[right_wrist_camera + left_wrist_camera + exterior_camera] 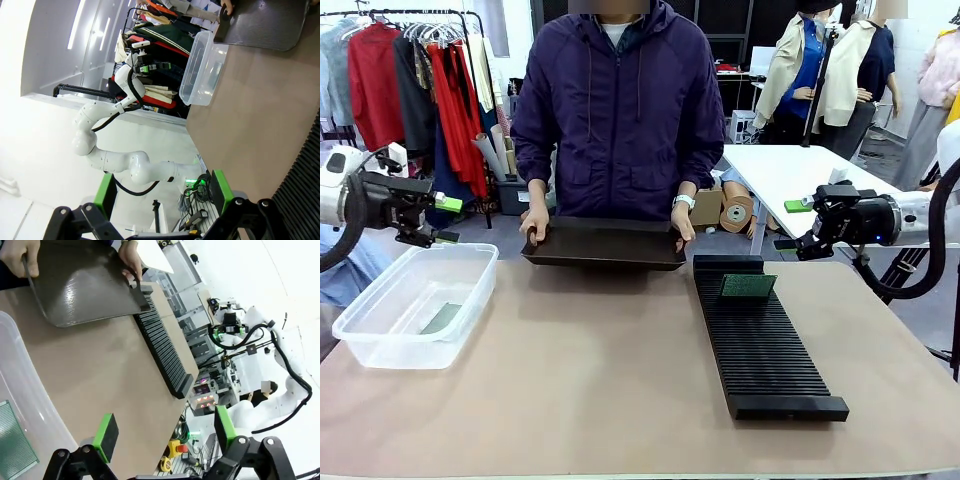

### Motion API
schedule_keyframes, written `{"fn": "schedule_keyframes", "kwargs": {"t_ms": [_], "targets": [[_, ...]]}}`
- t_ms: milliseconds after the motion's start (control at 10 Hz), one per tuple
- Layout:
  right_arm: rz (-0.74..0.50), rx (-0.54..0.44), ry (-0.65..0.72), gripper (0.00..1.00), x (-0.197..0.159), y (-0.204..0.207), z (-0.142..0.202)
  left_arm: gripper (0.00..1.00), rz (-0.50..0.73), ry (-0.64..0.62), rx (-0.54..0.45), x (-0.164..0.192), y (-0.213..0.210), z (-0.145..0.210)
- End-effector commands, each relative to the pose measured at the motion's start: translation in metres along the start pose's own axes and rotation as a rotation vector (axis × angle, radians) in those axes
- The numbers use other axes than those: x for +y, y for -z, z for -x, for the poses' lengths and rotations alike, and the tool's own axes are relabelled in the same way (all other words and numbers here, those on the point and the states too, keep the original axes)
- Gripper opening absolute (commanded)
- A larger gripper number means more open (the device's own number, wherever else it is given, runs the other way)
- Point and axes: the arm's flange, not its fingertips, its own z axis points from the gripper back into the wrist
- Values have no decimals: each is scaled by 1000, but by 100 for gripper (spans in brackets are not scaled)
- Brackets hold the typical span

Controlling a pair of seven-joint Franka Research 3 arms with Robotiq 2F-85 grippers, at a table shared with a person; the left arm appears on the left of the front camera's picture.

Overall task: Sort PCBs into racks and boxes based on the side picked up.
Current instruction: If the short side of the Blank PCB is picked up, insert it into the PCB Rack ; if the long side is picked up, place it in the Organizing box.

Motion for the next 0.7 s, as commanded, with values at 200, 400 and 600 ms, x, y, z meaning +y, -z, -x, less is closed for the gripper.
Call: {"fn": "schedule_keyframes", "kwargs": {"t_ms": [200,400,600], "targets": [[5,1,-11,100,2,1,-1,100,11,-6,-2,-1,1,0],[5,1,-11,100,2,1,-1,100,11,-6,-2,-1,1,0],[5,1,-11,100,2,1,-1,100,11,-6,-2,-1,1,0]]}}
